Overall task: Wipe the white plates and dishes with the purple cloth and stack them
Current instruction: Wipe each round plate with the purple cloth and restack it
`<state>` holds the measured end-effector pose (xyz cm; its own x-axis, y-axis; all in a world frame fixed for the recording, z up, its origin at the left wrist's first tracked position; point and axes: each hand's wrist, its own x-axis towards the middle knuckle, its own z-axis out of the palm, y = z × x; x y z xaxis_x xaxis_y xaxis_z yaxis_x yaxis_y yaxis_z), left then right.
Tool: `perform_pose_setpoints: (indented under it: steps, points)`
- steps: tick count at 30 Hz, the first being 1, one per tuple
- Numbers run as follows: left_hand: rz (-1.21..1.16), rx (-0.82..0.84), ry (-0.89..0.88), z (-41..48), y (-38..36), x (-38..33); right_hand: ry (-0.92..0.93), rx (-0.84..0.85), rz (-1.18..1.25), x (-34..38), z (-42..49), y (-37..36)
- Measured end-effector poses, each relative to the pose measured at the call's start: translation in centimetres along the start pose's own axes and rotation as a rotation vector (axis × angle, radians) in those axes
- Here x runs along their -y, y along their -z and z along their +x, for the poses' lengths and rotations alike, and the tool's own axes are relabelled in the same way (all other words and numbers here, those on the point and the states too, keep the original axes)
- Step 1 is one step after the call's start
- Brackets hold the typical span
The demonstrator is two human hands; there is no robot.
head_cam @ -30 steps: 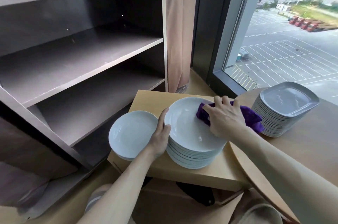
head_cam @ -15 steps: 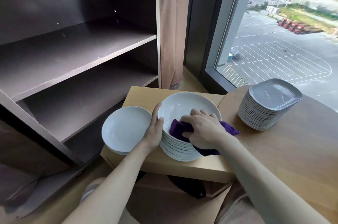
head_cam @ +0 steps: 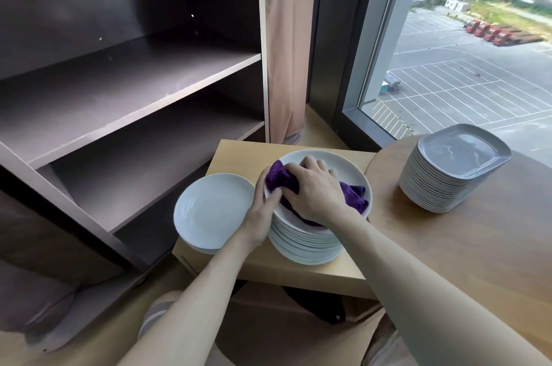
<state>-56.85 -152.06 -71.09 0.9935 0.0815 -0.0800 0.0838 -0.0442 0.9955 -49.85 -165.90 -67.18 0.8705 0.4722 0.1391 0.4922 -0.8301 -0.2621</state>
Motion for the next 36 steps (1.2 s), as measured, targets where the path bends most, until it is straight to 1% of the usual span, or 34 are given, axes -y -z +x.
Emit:
perform_pose_setpoints:
  steps: [4, 8, 12, 18, 25, 29, 33, 36]
  points:
    - [0.046, 0.020, 0.025, -0.3, 0.4, -0.1, -0.081, -0.044, -0.099, -1.1, 1.1, -0.2]
    - [0.073, -0.037, 0.050, -0.5, 0.3, -0.3, -0.163, -0.076, -0.186, -3.1, 0.9, 0.5]
    - [0.100, -0.075, 0.041, -0.5, 0.1, -0.3, -0.173, -0.049, -0.267, -4.4, -0.3, 1.4]
    - [0.053, -0.121, 0.054, -0.2, -0.6, -0.4, -0.138, 0.034, -0.147, -4.1, -2.4, 2.6]
    - [0.116, -0.178, 0.082, -0.2, -0.5, -1.3, -0.046, 0.096, -0.017, -2.5, -4.6, 2.6]
    - [0.079, -0.208, 0.071, -0.3, -0.7, -2.5, -0.035, 0.083, -0.005, -2.3, -4.7, 2.7]
    - [0.071, -0.179, 0.036, -0.5, -0.7, -3.1, -0.046, 0.049, 0.016, -2.1, -4.6, 2.4]
    - [0.105, -0.162, 0.048, -0.3, -0.1, -3.3, -0.049, 0.026, 0.039, -2.3, -4.7, 2.1]
